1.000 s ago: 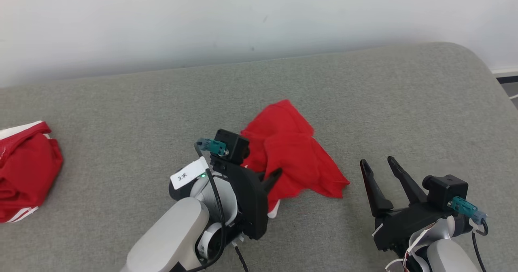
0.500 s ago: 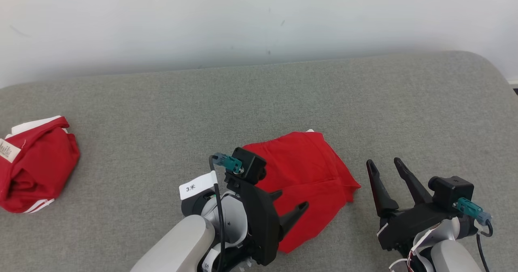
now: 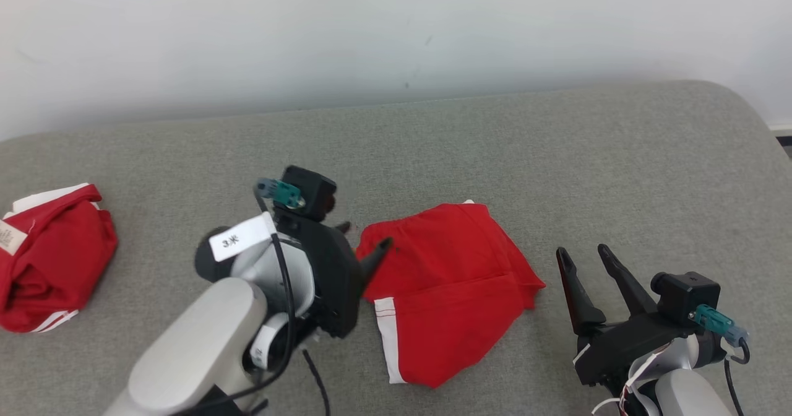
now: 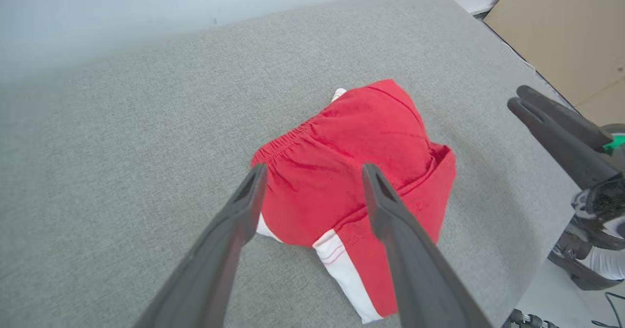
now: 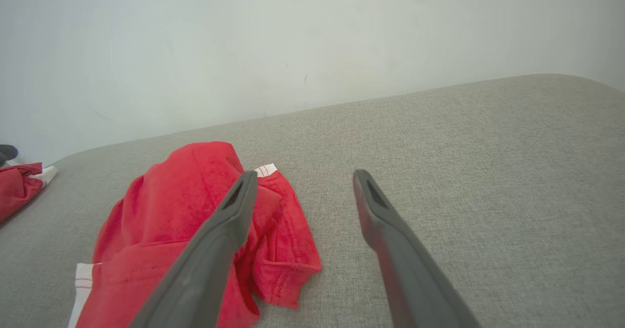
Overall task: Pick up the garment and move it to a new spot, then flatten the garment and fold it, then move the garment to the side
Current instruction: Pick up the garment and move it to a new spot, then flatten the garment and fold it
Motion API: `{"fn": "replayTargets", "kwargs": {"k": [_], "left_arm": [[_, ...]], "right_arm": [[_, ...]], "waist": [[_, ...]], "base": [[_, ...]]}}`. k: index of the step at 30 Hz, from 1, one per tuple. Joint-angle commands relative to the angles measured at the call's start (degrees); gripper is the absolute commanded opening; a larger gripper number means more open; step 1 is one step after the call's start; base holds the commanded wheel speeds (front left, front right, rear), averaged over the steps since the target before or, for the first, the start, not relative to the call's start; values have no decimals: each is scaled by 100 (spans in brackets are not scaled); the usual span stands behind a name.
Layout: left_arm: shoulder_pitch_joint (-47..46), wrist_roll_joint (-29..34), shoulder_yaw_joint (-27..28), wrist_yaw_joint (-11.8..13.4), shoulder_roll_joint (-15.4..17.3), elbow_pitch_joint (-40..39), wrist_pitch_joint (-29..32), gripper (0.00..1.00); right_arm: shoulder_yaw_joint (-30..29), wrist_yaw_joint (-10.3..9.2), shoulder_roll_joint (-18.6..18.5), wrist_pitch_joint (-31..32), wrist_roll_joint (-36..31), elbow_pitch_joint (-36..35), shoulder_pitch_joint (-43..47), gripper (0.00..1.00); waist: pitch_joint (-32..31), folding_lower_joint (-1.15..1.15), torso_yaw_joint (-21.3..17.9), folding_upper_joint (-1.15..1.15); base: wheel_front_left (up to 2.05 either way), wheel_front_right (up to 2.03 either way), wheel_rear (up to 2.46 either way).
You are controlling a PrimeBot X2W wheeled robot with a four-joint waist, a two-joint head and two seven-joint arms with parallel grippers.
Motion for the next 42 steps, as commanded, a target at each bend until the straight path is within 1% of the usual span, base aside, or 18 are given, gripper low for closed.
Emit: {"fn": "replayTargets", "kwargs": {"k": [1, 8, 20, 23, 30, 37, 38, 39, 40, 41, 42], "left_arm": [[-116, 106, 38, 15, 85, 107, -59, 100], [-352, 154, 192, 58, 141, 610, -245, 100], [-700, 49, 246, -69, 146, 1715, -254, 100], [-771, 65, 241, -97, 119, 1914, -350, 100], [-790, 41, 157, -159, 34, 2280, -370, 100], [-772, -76, 84, -198, -84, 2488, -163, 100], [-773, -94, 77, -210, -96, 2502, -154, 88], [-774, -126, 86, -216, -113, 2512, -155, 47], [-780, -126, 95, -213, -124, 2516, -183, 13], [-790, -135, 101, -225, -132, 2516, -218, 0], [-796, -158, 113, -239, -150, 2514, -259, 0]], "right_arm": [[-6, -2, -24, -38, 26, -2, -26, 100], [-46, -2, -23, -73, -4, 9, -56, 100], [125, -2, -23, -142, 93, 22, -155, 100], [155, -2, -23, -157, 108, 36, -189, 100], [209, -2, -23, -195, 136, 71, -219, 100], [196, -2, -23, -217, 149, 126, -230, 100], [195, -2, -23, -224, 155, 133, -237, 100], [203, -2, -23, -230, 162, 140, -246, 100], [214, -2, -23, -233, 170, 143, -255, 100], [223, -2, -24, -237, 177, 148, -258, 100], [229, -2, -23, -236, 184, 153, -255, 100]], "waist": [[42, 0, -78, 0], [170, 0, -276, 0], [602, 0, -744, 0], [663, 0, -806, 0], [720, 0, -894, 0], [698, 0, -885, 0], [695, 0, -875, 0], [692, 0, -865, 0], [689, 0, -853, 0], [686, 0, -842, 0], [680, 0, -828, 0]], "base": [[0, 0, 0], [0, 0, 0], [0, 0, 0], [0, 0, 0], [0, 0, 0], [0, 0, 0], [0, 0, 0], [0, 0, 0], [0, 0, 0], [0, 0, 0], [0, 0, 0]]}}
